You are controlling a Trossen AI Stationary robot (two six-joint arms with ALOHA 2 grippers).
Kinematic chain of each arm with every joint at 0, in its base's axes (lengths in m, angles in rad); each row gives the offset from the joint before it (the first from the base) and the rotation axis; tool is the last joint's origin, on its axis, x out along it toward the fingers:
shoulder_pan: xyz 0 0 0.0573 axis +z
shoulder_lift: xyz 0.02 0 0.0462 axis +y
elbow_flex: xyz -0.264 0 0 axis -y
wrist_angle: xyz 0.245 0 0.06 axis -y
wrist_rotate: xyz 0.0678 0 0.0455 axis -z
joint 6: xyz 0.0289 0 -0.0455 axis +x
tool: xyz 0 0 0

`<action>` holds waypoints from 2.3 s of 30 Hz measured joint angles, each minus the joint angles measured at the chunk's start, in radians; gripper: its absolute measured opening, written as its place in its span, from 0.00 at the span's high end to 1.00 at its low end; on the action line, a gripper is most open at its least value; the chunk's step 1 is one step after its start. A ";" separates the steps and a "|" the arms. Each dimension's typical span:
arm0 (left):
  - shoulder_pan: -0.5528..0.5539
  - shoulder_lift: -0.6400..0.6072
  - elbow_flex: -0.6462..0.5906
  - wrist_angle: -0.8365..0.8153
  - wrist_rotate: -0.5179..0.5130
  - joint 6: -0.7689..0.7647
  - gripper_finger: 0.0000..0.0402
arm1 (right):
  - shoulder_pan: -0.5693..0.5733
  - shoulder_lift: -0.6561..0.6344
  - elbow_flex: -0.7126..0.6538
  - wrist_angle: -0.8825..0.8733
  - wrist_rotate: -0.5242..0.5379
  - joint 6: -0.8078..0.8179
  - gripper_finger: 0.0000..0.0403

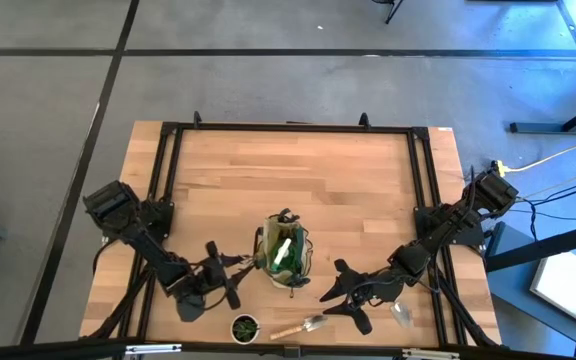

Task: Pick & Place Garden tools in Gardening bag
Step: Adjust the brown hand rake in the side pocket of the green gardening bag

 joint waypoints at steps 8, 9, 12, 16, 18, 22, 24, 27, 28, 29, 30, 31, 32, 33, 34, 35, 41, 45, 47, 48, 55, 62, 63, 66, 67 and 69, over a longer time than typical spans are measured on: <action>0.012 0.000 0.000 0.012 -0.035 0.005 0.65 | 0.000 0.000 0.000 0.000 0.011 0.000 0.61; 0.016 0.000 0.000 0.012 -0.030 0.003 0.65 | 0.000 0.000 0.000 0.000 0.012 0.000 0.61; 0.031 0.000 0.000 0.012 -0.009 0.001 0.65 | -0.001 0.000 0.000 0.000 0.013 0.000 0.61; 0.043 0.000 0.000 0.012 0.018 -0.003 0.65 | -0.001 0.000 0.000 0.000 0.015 0.000 0.61; 0.043 0.000 0.000 0.012 0.037 -0.008 0.65 | -0.001 0.000 0.000 0.000 0.015 0.000 0.61; 0.010 0.000 0.000 0.012 0.034 -0.003 0.65 | -0.001 0.000 0.000 0.000 0.015 0.000 0.61; -0.008 0.000 0.000 0.012 0.015 -0.004 0.65 | -0.001 0.000 0.000 0.000 0.015 0.000 0.61; -0.024 0.000 0.000 0.011 0.023 -0.009 0.65 | -0.001 0.000 0.000 -0.005 0.015 0.000 0.61; -0.024 0.000 0.000 0.011 0.029 -0.015 0.65 | -0.001 0.000 0.000 -0.006 0.015 0.000 0.61; -0.024 0.000 0.000 0.009 0.034 -0.025 0.65 | -0.001 0.000 0.000 -0.006 0.015 0.000 0.61; -0.024 0.000 0.000 0.004 0.038 -0.036 0.65 | -0.001 0.000 0.000 -0.006 0.015 0.000 0.61; -0.024 0.000 0.000 -0.006 0.040 -0.043 0.65 | -0.001 0.000 0.000 -0.006 0.015 0.000 0.61; -0.024 0.000 0.000 -0.016 0.042 -0.053 0.65 | -0.001 0.000 0.000 -0.006 0.015 0.000 0.61; -0.024 0.000 0.000 -0.027 0.042 -0.063 0.65 | -0.001 0.000 0.000 -0.006 0.015 0.000 0.61; -0.024 0.000 0.000 -0.043 0.043 -0.075 0.65 | -0.001 0.000 0.000 -0.006 0.015 0.000 0.61; -0.024 0.000 0.000 -0.062 0.044 -0.090 0.65 | -0.001 0.000 0.000 -0.006 0.015 0.000 0.61; -0.021 0.000 0.000 -0.168 0.070 -0.219 0.65 | -0.001 0.000 0.000 -0.006 0.015 0.000 0.61; -0.021 0.000 0.000 -0.194 0.077 -0.271 0.65 | -0.001 0.000 0.000 -0.007 0.015 0.000 0.61; -0.021 0.007 0.000 -0.199 0.083 -0.294 0.65 | -0.001 0.000 0.000 -0.010 0.015 0.000 0.61; -0.021 0.013 0.000 -0.199 0.090 -0.302 0.65 | -0.001 0.000 0.000 -0.012 0.015 0.000 0.61; -0.022 0.078 0.000 -0.167 0.105 -0.367 0.65 | -0.001 0.000 0.000 -0.014 0.015 0.000 0.61; -0.015 0.170 0.095 -0.115 0.106 -0.277 0.65 | -0.001 0.000 0.000 -0.014 0.015 0.000 0.61; -0.013 0.179 0.113 -0.116 0.111 -0.255 0.65 | -0.001 0.000 0.000 -0.014 0.015 0.000 0.61; -0.017 0.198 0.161 -0.123 0.058 -0.171 0.65 | -0.001 0.000 0.000 -0.014 0.015 0.000 0.61; -0.021 0.200 0.172 -0.125 0.032 -0.146 0.65 | -0.001 0.000 0.000 -0.014 0.016 0.000 0.61; -0.031 0.200 0.187 -0.125 -0.016 -0.123 0.65 | -0.001 0.000 0.000 -0.014 0.015 0.002 0.61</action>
